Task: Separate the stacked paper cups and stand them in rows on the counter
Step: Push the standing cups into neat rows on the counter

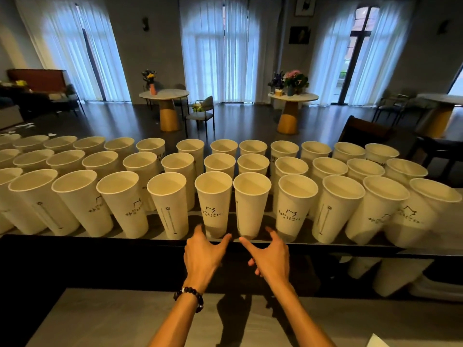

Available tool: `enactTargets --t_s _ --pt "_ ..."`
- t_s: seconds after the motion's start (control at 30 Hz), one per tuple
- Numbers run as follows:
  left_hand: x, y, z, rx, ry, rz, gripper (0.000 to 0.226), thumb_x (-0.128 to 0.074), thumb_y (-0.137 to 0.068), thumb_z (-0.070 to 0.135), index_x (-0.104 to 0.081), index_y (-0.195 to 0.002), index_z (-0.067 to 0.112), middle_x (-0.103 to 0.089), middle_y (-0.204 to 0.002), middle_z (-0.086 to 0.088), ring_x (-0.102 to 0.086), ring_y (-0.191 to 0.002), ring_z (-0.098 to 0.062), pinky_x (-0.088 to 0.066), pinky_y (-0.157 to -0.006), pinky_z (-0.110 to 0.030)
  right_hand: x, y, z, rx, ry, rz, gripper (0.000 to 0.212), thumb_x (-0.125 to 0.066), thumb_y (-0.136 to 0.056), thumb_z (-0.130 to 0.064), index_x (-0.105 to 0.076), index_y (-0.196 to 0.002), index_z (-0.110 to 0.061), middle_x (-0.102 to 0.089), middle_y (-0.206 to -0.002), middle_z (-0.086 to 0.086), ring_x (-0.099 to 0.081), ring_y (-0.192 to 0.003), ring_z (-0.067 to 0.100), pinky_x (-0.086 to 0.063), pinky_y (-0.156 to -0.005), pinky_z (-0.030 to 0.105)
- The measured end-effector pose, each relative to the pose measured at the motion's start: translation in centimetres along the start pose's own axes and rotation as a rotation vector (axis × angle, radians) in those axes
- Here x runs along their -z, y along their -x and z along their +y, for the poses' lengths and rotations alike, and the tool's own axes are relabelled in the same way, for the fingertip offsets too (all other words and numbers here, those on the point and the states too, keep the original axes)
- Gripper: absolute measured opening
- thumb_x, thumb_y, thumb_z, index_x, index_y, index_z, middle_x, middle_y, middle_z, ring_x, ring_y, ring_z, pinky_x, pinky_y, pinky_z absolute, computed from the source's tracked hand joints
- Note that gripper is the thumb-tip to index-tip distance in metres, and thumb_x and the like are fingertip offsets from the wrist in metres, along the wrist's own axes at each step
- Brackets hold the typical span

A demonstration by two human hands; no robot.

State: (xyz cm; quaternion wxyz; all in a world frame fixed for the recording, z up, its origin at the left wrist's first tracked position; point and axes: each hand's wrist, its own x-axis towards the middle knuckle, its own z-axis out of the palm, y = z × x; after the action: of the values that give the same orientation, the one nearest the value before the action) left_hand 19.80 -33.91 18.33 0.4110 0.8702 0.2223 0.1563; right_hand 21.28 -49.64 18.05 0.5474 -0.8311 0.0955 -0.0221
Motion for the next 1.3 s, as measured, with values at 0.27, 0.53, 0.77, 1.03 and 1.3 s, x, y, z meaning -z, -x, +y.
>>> enactTargets --t_s 0.27,0.53,0.77,1.03,1.3 --pt "-0.4 -1.5 -0.1 0.027 0.093 -0.082 0.066 -0.082 -0.077 0.043 -0.051 -0.13 0.017 -0.064 -0.124 -0.007 -0.068 -0.044 -0.015 -0.059 -0.044 -0.032 0.0 -1.4 -1.1 0.05 0.271 -0.041 0.085 -0.075 -0.077 -0.052 -0.037 -0.146 -0.021 -0.071 -0.076 0.0 -0.062 -0.042 0.001 -0.047 -0.042 0.017" --pt "-0.4 -1.9 -0.4 0.02 0.124 -0.105 0.057 -0.081 -0.079 0.039 -0.053 -0.125 0.019 -0.066 -0.119 -0.003 -0.069 -0.05 -0.014 -0.058 -0.043 -0.031 -1.1 -2.0 -1.8 0.04 0.267 0.011 0.067 -0.079 -0.075 -0.047 -0.053 -0.13 -0.017 -0.07 -0.091 0.001 -0.065 -0.048 0.007 -0.049 -0.041 0.018" --pt "0.0 -1.5 -0.9 0.002 0.104 -0.089 0.054 -0.082 -0.079 0.036 -0.058 -0.124 0.018 -0.069 -0.117 -0.004 -0.069 -0.052 -0.014 -0.056 -0.043 -0.024 -0.6 -1.6 -1.3 0.065 0.294 0.029 0.074 -0.08 -0.072 -0.05 -0.053 -0.134 -0.019 -0.072 -0.088 0.002 -0.065 -0.05 0.006 -0.049 -0.043 0.017" --pt "0.2 -1.8 -0.9 0.015 0.012 -0.081 0.057 -0.082 -0.076 0.043 -0.059 -0.124 0.023 -0.071 -0.112 -0.002 -0.071 -0.058 -0.014 -0.062 -0.053 -0.032 -0.6 -1.5 -1.2 0.093 0.378 0.055 0.065 -0.078 -0.072 -0.053 -0.057 -0.125 -0.022 -0.07 -0.083 -0.005 -0.065 -0.047 0.002 -0.06 -0.052 0.029" --pt "0.0 -0.6 -1.5 0.031 -0.026 0.009 0.076 -0.083 -0.07 0.056 -0.05 -0.13 0.021 -0.072 -0.1 -0.002 -0.069 -0.052 -0.01 -0.061 -0.053 -0.029 0.2 -0.8 0.5 0.18 0.338 0.155 0.082 -0.065 -0.064 -0.077 -0.052 -0.13 -0.03 -0.072 -0.089 -0.006 -0.069 -0.058 0.003 -0.061 -0.062 0.031"
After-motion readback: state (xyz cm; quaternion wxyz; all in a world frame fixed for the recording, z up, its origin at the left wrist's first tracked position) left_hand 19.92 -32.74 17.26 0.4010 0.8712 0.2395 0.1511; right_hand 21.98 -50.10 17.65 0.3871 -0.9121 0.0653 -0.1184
